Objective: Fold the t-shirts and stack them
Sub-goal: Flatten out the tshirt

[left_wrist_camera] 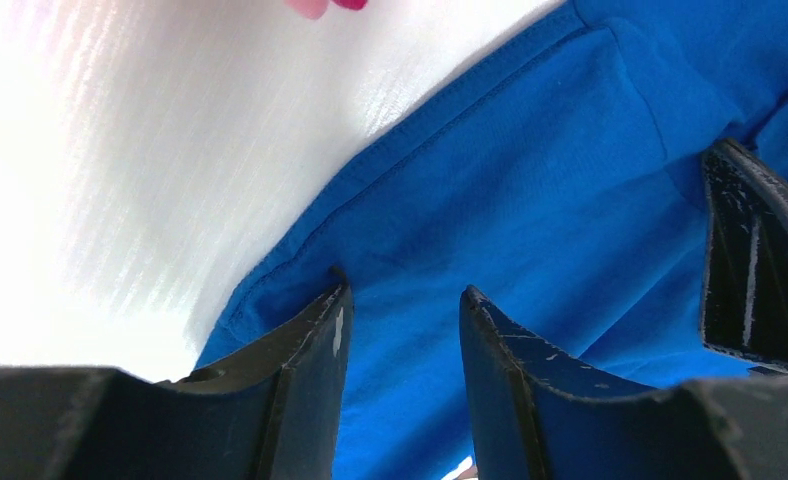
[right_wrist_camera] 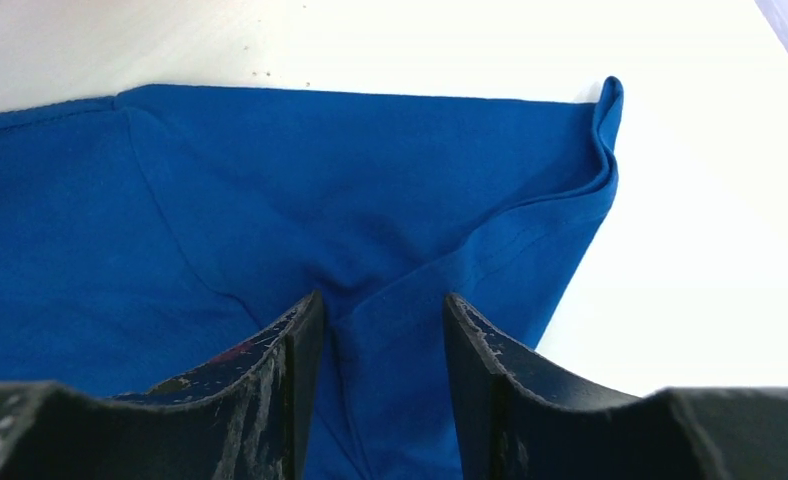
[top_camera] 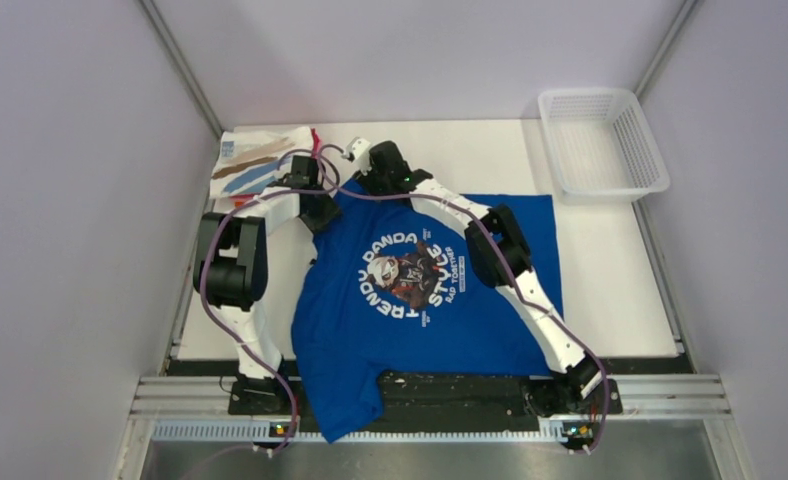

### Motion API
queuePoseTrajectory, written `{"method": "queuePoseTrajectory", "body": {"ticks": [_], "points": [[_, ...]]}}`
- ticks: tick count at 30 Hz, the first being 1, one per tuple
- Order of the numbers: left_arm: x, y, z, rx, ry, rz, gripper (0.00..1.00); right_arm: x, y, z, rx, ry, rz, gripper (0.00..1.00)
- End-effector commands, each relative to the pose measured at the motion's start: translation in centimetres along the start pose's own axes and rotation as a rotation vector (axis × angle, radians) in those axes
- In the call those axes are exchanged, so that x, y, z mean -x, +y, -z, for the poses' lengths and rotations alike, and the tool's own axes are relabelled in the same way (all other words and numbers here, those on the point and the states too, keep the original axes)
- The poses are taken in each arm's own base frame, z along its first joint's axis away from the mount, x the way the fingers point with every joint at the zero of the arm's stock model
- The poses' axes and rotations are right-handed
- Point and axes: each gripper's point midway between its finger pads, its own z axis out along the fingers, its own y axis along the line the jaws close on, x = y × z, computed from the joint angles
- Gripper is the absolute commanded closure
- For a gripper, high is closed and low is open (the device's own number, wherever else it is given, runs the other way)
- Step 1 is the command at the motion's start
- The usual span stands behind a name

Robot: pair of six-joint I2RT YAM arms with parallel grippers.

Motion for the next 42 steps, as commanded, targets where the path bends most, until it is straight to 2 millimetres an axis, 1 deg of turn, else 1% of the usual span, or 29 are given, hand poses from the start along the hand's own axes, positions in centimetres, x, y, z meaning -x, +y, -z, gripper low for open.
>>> {"method": "queuePoseTrajectory", "body": {"ticks": [1,5,6,11,15,20,22,26,27,28,30,33,36,42], "points": [[-0.8,3.6,0.0,0.128,-0.001,-0.004,0.5,0.7,-2.0,0.5,-0.089,-0.002,0.01,0.54],[-0.7,4.0,0.0,0.137,0.004,0.009,0.51,2.5,-3.6,1.8,-0.115,-0.051,-0.014,0.56],[-0.7,4.2,0.0,0.139,0.004,0.012,0.51,2.8,-3.7,2.1,-0.117,-0.059,-0.015,0.56],[-0.6,4.3,0.0,0.141,0.005,0.016,0.51,2.9,-3.8,2.6,-0.119,-0.06,-0.017,0.56],[-0.5,4.4,0.0,0.142,0.003,0.015,0.52,2.8,-3.9,2.8,-0.122,-0.054,-0.026,0.59],[-0.4,4.5,-0.1,0.149,-0.002,0.016,0.52,3.3,-4.1,3.7,-0.134,-0.067,-0.039,0.6],[-0.4,4.5,0.0,0.149,-0.001,0.016,0.52,3.7,-4.4,4.2,-0.139,-0.081,-0.044,0.67],[-0.3,4.2,0.0,0.137,-0.001,0.019,0.52,4.1,-4.3,4.5,-0.127,-0.105,-0.061,0.9],[-0.3,4.2,0.1,0.135,0.0,0.02,0.52,4.3,-4.3,4.5,-0.124,-0.112,-0.064,0.94],[-0.3,4.2,0.0,0.134,0.002,0.02,0.52,4.5,-4.4,4.6,-0.125,-0.119,-0.067,1.0],[-0.3,4.2,0.1,0.135,0.002,0.018,0.52,4.8,-4.7,4.6,-0.137,-0.131,-0.071,1.0],[-0.2,4.2,0.1,0.141,-0.001,0.014,0.52,5.3,-6.3,5.0,-0.194,-0.138,-0.067,1.0],[-0.2,4.2,0.1,0.14,-0.001,0.011,0.52,4.9,-8.6,5.4,-0.222,-0.136,-0.084,1.0],[-0.1,4.2,0.1,0.141,-0.002,0.009,0.52,2.1,-13.2,5.3,-0.28,-0.1,-0.105,1.0]]}}
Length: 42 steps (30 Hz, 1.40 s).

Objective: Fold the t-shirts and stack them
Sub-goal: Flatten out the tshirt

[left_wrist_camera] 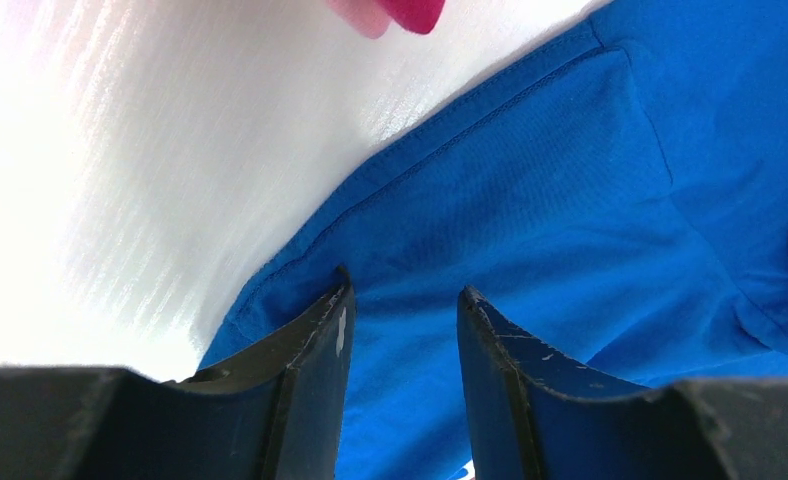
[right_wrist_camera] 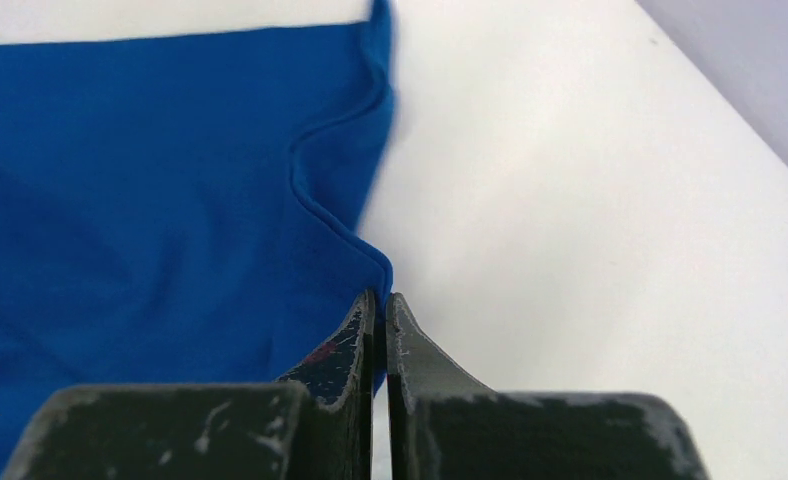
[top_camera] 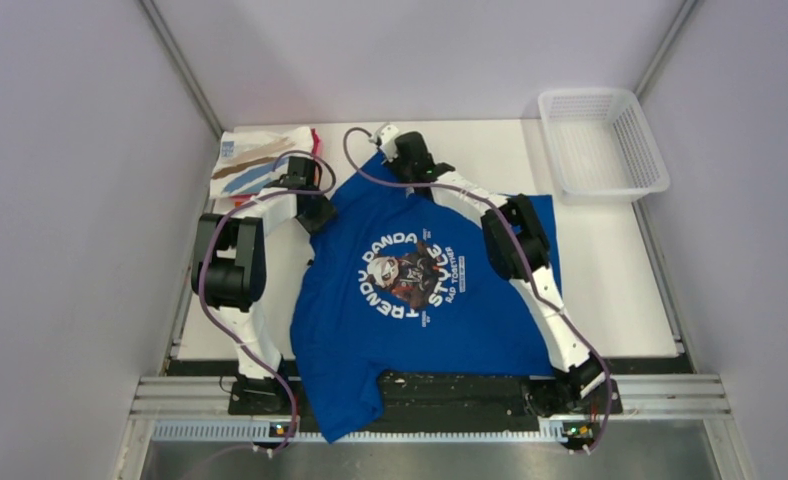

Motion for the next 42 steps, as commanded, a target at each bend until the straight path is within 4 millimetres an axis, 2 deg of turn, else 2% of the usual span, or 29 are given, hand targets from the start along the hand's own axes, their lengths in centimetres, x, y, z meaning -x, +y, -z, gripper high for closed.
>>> {"method": "queuePoseTrajectory", "body": {"ticks": [1,2,4,6,9,10,11,12,14,16,18,20,23,27,30,33,38,42], "points": [[-0.5,3.2,-0.1,0.117,0.014,-0.015,0.52,3.9,-7.7,2.1,-0.128,-0.103,-0.043,1.0],[-0.5,3.2,-0.2,0.121,0.013,-0.015,0.52,3.6,-8.4,2.0,-0.137,-0.101,-0.05,1.0],[-0.4,3.1,-0.2,0.125,0.014,-0.015,0.52,3.5,-9.7,1.8,-0.15,-0.112,-0.064,0.9],[-0.2,2.8,-0.2,0.111,0.013,-0.014,0.52,4.0,-10.9,2.0,-0.167,-0.133,-0.078,0.87],[0.6,1.8,0.2,0.09,-0.002,-0.01,0.51,5.3,-12.0,3.0,-0.188,-0.147,-0.103,0.64],[0.9,1.4,0.5,0.081,-0.004,-0.011,0.5,5.9,-12.3,3.6,-0.192,-0.152,-0.127,0.5],[1.2,0.9,0.9,0.067,-0.006,-0.011,0.47,6.3,-12.2,4.4,-0.19,-0.153,-0.155,0.16],[1.3,0.4,1.3,0.048,-0.006,-0.011,0.43,7.0,-12.2,5.5,-0.182,-0.16,-0.185,0.03],[1.5,-0.6,2.3,0.005,-0.007,-0.017,0.31,7.3,-11.9,7.9,-0.164,-0.158,-0.265,0.01],[1.7,-1.4,3.5,-0.029,-0.02,-0.027,0.15,7.8,-11.6,11.9,-0.149,-0.162,-0.35,0.01],[1.5,-2.3,4.9,-0.062,-0.035,-0.056,0.02,6.6,-10.4,15.5,-0.116,-0.139,-0.451,0.01],[0.6,-3.4,6.1,-0.096,-0.034,-0.109,0.01,4.1,-8.6,18.9,-0.078,-0.106,-0.547,0.01],[-2.3,-4.5,7.1,-0.124,0.018,-0.197,0.01,-1.7,-5.3,23.1,-0.038,-0.023,-0.68,0.01],[-5.7,-4.3,7.4,-0.045,0.024,-0.314,0.01,-9.9,-1.5,26.8,-0.009,0.09,-0.76,0.01],[-8.1,-4.1,6.9,-0.029,0.049,-0.353,0.01,-13.0,0.3,28.0,0.025,0.16,-0.779,0.01],[-9.4,-3.3,5.1,-0.015,0.093,-0.339,0.01,-15.9,-0.1,27.9,-0.056,0.226,-0.806,0.01],[-9.4,-2.3,2.5,0.058,0.122,-0.339,0.01,-19.5,-1.8,26.4,-0.145,0.309,-0.839,0.01],[-8.5,-2.3,0.9,0.067,0.131,-0.318,0.01,-20.3,-2.8,24.3,-0.154,0.335,-0.846,0.01]]}}
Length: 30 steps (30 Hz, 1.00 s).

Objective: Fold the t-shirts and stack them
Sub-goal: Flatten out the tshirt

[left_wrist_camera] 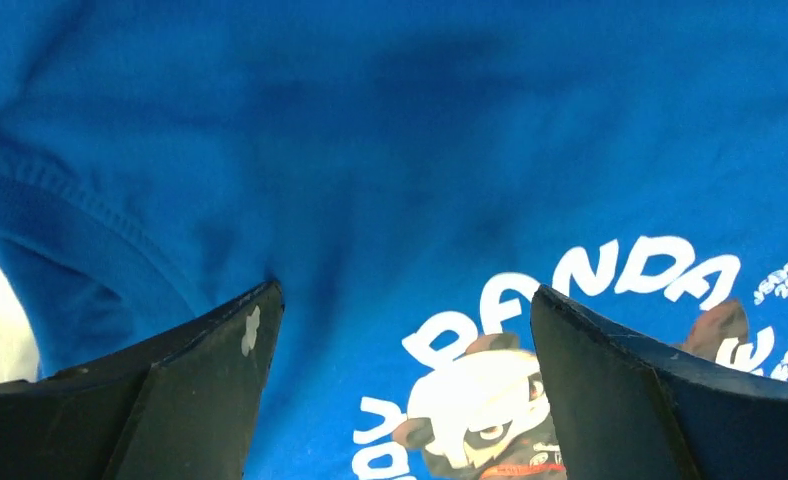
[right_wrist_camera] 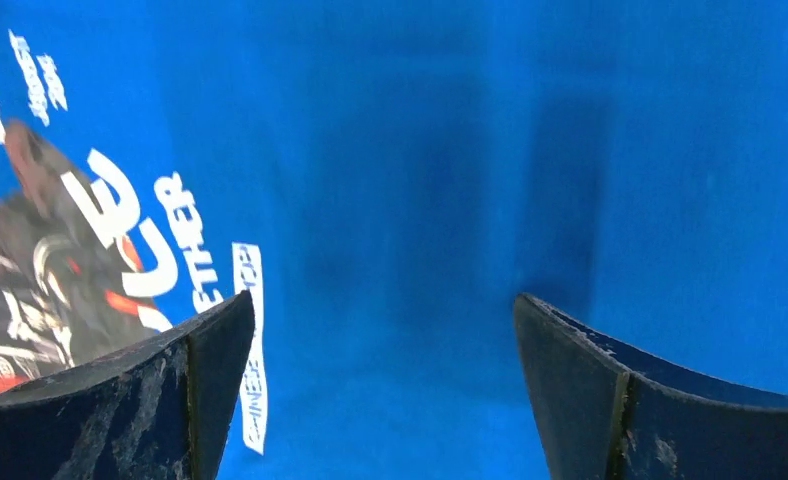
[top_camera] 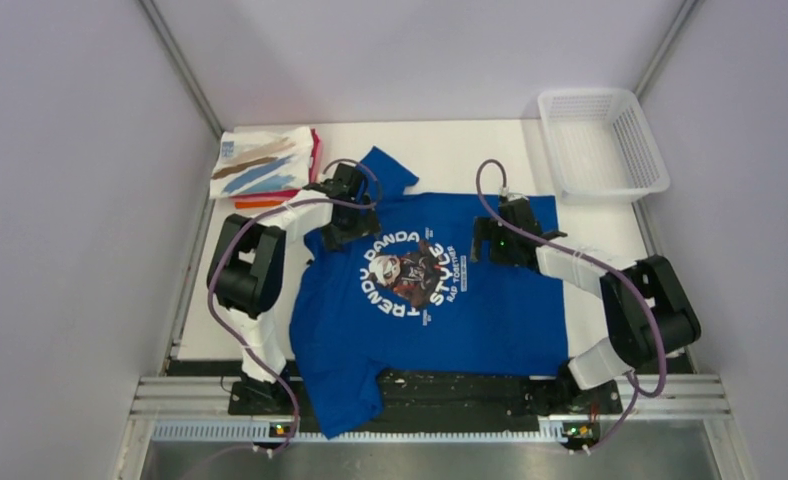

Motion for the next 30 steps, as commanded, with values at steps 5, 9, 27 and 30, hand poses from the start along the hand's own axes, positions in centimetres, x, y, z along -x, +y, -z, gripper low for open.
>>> {"method": "queuePoseTrajectory", "body": {"ticks": [5,9,27,30], "points": [[3.8,1.5,-4.1,0.08,0.032,0.059,0.01,4.6,-1.1,-4.5,-0.053,-0.027,-0.047,0.01],[6.9,0.2,-6.4,0.02,0.041,0.104,0.01,7.7,-1.5,-6.4,-0.058,-0.051,-0.047,0.01],[16.3,-6.5,1.7,-0.218,-0.146,0.027,0.01,19.0,0.8,-2.8,0.004,-0.245,0.016,0.01],[13.2,-5.6,5.9,-0.203,-0.191,-0.005,0.01,18.9,1.8,3.3,0.037,-0.358,-0.049,0.01]]}}
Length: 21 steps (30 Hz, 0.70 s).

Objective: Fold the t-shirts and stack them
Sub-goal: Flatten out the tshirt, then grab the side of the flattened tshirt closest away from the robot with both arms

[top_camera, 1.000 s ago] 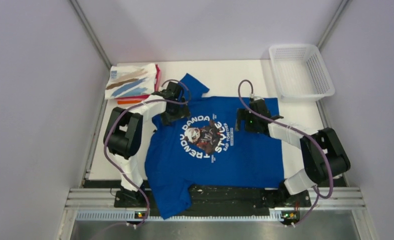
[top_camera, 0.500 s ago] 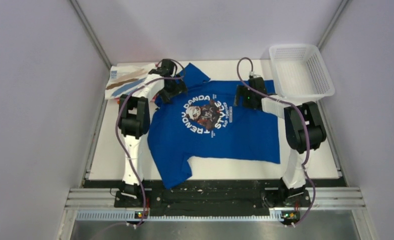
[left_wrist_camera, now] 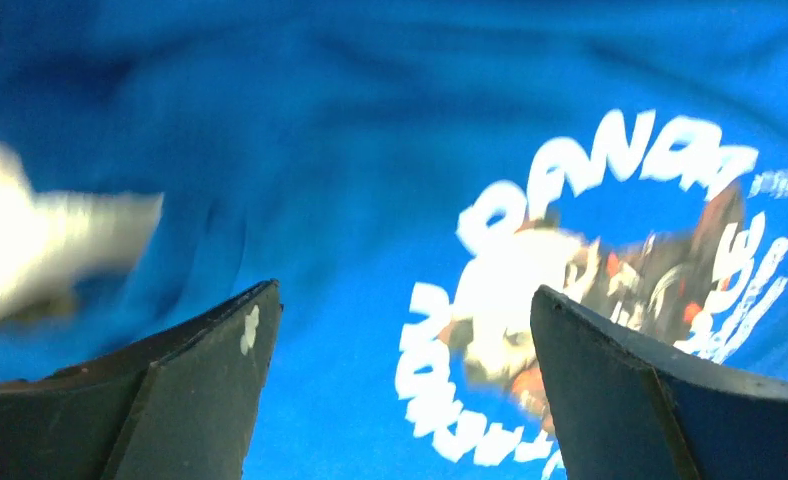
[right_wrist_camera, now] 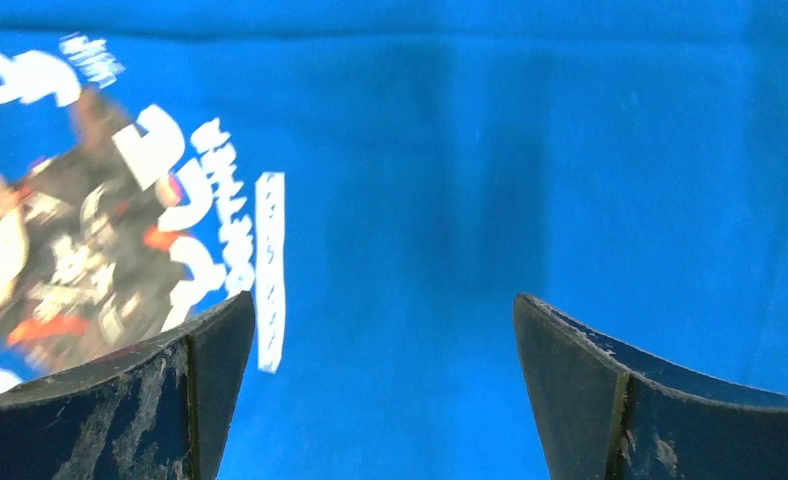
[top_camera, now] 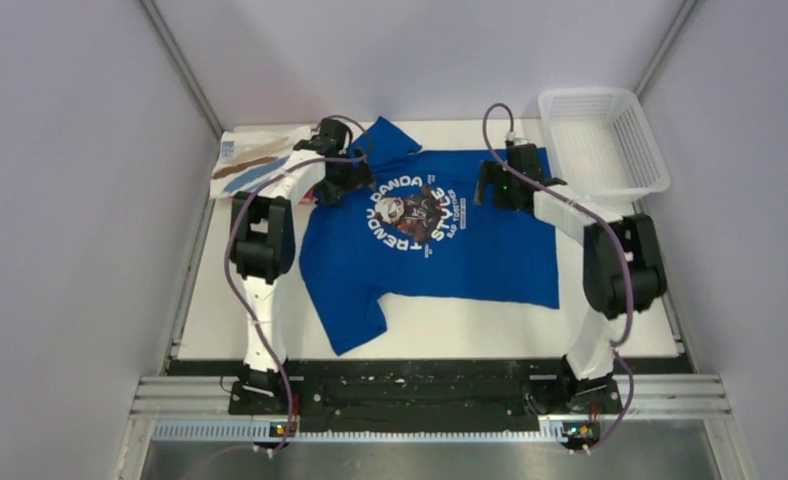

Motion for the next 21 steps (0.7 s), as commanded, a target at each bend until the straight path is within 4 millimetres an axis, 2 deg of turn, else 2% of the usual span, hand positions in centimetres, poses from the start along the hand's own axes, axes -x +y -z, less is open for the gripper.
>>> {"method": "queuePoseTrajectory", "body": {"ticks": [1,2,3,8,12,14,17,21], "points": [[-1.5,-2.3,10.9,-0.069,-0.151,-0.08,0.01,4.6,2.3,11.0,0.085,-0.253,-0.089,0.01],[-2.5,-2.5,13.4,-0.096,-0.175,-0.084,0.01,4.4,2.1,12.7,0.1,-0.292,-0.146,0.01],[-4.6,-1.3,13.1,-0.069,-0.151,-0.083,0.01,3.6,1.7,14.0,0.113,-0.318,-0.197,0.01],[-14.2,3.5,15.9,0.034,-0.101,-0.102,0.01,-0.5,-1.3,18.2,0.133,-0.448,-0.447,0.01],[-21.7,7.6,17.7,0.101,-0.028,-0.126,0.02,-2.5,-2.4,20.9,0.171,-0.538,-0.492,0.01],[-25.0,10.0,18.1,0.134,0.029,-0.118,0.05,-2.9,-2.7,21.7,0.166,-0.551,-0.48,0.01],[-28.9,12.7,18.7,0.174,0.105,-0.089,0.12,-4.7,-3.8,21.4,0.094,-0.484,-0.47,0.01],[-32.1,13.7,18.6,0.157,0.175,-0.091,0.25,-6.2,-4.8,20.4,0.03,-0.441,-0.469,0.01]]}}
